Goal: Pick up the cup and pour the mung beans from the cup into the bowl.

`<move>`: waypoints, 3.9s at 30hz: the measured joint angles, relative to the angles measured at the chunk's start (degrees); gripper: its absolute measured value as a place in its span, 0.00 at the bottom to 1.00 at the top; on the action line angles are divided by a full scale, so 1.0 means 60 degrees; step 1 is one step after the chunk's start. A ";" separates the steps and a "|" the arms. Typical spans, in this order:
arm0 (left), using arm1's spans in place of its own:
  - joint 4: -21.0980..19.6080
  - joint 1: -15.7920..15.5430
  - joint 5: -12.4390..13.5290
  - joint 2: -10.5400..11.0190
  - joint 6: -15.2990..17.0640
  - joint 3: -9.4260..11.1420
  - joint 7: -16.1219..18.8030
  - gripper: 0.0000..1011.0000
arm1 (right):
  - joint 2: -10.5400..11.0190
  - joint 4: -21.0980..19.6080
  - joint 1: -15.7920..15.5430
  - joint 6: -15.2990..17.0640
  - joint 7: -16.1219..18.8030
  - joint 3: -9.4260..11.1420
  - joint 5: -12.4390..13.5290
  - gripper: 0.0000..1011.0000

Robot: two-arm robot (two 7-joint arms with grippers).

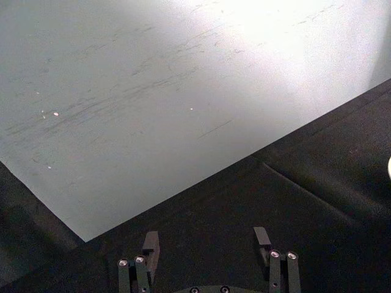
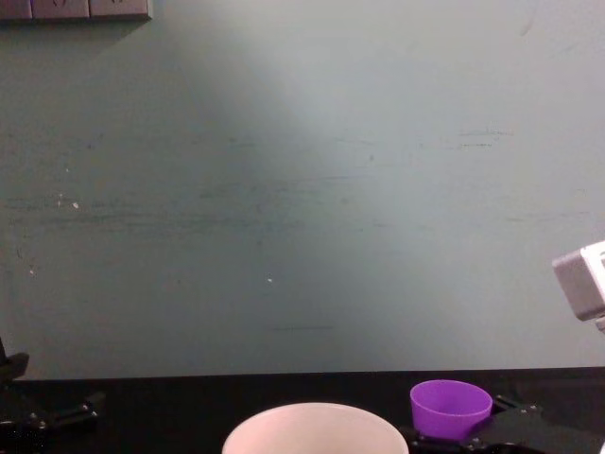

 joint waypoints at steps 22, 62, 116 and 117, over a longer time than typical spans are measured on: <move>0.0000 0.0000 0.0000 0.0000 -0.0001 -0.0001 0.0000 0.99 | -0.0025 -0.0145 -0.0141 -0.0087 -0.0016 0.0100 -0.0201 0.95; 0.0000 0.0000 0.0000 0.0000 0.0000 0.0000 0.0000 0.99 | 0.0585 -0.2765 -0.0364 0.1778 -0.0231 0.0358 0.0061 0.72; 0.0000 0.0001 0.0000 0.0000 0.0000 0.0000 0.0000 0.99 | 0.0589 -0.2777 -0.0368 0.1780 -0.0209 0.0350 0.0035 0.72; 0.0000 0.0000 0.0000 0.0000 0.0000 0.0000 0.0000 0.99 | 0.0589 -0.2777 -0.0368 0.1780 -0.0209 0.0350 0.0035 0.72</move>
